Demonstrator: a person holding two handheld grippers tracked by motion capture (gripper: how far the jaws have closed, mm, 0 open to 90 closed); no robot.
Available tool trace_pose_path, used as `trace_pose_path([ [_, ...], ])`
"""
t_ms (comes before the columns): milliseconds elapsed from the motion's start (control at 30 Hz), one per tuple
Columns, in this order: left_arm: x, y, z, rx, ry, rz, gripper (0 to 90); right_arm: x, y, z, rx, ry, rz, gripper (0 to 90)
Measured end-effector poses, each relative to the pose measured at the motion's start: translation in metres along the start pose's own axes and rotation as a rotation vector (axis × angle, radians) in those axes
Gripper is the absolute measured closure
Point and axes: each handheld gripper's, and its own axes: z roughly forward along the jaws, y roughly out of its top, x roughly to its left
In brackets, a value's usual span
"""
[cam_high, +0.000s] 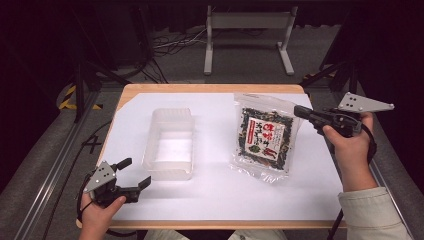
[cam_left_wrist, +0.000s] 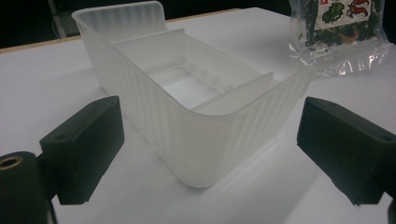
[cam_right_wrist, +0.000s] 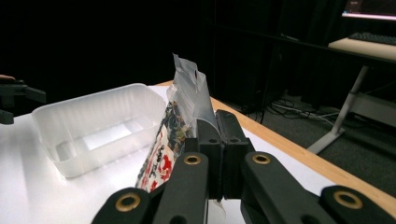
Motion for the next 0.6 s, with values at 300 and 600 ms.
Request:
trace_pose_path([
  [300,-0.002,0.002,0.000,0.003,-0.006,0.015,8.2,0.010,0.015,-0.011,-0.051,0.027,-0.027,90.0],
  [600,-0.004,0.011,0.000,-0.026,-0.012,0.004,8.3,0.017,0.026,-0.015,-0.072,0.036,-0.052,90.0],
])
